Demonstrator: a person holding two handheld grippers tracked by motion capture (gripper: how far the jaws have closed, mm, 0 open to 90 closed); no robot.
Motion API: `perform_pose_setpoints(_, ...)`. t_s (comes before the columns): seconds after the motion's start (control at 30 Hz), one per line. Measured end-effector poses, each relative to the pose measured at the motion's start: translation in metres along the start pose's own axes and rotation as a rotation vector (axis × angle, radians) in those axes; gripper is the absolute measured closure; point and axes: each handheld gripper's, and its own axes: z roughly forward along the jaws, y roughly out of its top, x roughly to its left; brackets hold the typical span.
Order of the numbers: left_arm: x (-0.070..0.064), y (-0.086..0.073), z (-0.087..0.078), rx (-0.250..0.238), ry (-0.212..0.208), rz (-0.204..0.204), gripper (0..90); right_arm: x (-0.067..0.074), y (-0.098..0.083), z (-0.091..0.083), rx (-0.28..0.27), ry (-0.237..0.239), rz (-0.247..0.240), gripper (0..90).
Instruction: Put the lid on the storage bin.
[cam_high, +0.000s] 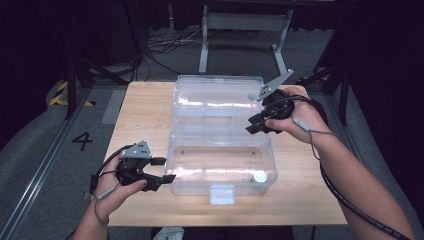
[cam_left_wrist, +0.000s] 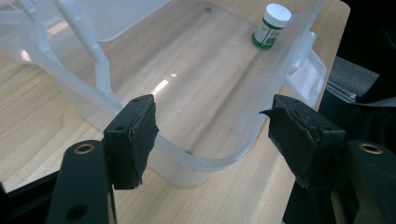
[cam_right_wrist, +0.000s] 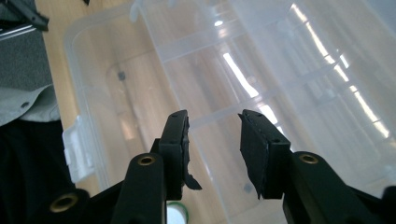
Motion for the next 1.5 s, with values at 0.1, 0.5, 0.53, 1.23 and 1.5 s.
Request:
perform_pose_setpoints(0.1, 0.000, 0.000, 0.003, 0.009, -0.008, 0.003, 34.1, -0.005, 0.004, 0.002, -0.031, -0.014, 0.008, 63.1)
perform_pose_setpoints(0.5, 0.000, -0.001, 0.013, 0.029, -0.039, 0.015, 39.8, -0.027, 0.015, 0.016, -0.093, -0.049, 0.058, 61.4)
perform_pose_setpoints(0.53, 0.000, -0.001, 0.014, 0.032, -0.043, 0.018, 40.0, -0.028, 0.016, 0.018, -0.097, -0.049, 0.058, 61.1)
perform_pose_setpoints(1.23, -0.008, -0.002, 0.035, 0.116, -0.137, 0.040, 51.7, -0.041, 0.025, 0.046, -0.095, -0.030, 0.054, 59.4)
perform_pose_setpoints(1.5, -0.011, -0.001, 0.038, 0.127, -0.140, 0.066, 60.3, -0.042, 0.027, 0.051, -0.085, -0.018, 0.045, 61.0)
